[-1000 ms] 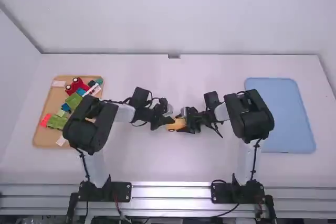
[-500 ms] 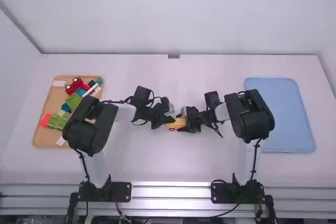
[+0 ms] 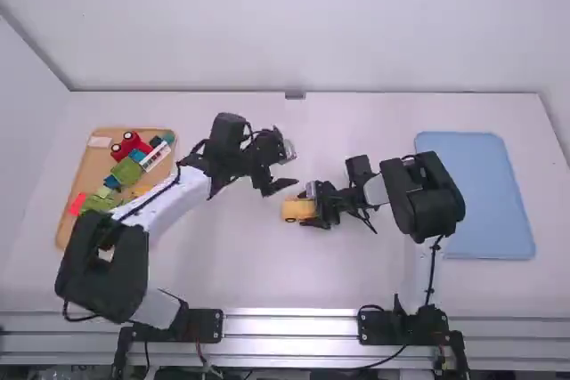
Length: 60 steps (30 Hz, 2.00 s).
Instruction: Assemble lego blocks to make yellow taxi
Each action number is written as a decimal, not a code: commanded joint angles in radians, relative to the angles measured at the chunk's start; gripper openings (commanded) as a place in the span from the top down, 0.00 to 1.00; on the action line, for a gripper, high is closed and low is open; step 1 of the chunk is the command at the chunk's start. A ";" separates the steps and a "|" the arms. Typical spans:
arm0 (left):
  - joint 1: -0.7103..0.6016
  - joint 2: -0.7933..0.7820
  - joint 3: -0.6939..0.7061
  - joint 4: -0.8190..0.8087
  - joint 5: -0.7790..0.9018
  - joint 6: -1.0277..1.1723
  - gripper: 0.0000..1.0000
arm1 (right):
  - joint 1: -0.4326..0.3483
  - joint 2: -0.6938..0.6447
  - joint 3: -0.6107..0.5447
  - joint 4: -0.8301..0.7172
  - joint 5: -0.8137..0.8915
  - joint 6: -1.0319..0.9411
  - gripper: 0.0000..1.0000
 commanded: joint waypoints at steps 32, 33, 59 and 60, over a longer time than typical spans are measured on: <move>0.338 -0.348 0.108 -0.308 -1.032 -0.948 0.01 | 0.142 -0.688 0.027 -0.433 0.759 0.282 0.02; 0.381 -0.347 0.126 -0.327 -0.984 -0.971 0.01 | 0.147 -0.688 0.027 -0.431 0.759 0.285 0.02; 0.690 -0.153 0.517 -0.827 -0.681 -1.272 0.01 | 0.161 -0.688 0.027 -0.378 0.757 0.276 0.02; 0.690 -0.130 0.524 -0.824 -0.665 -1.270 0.01 | 0.163 -0.688 0.027 -0.375 0.754 0.277 0.02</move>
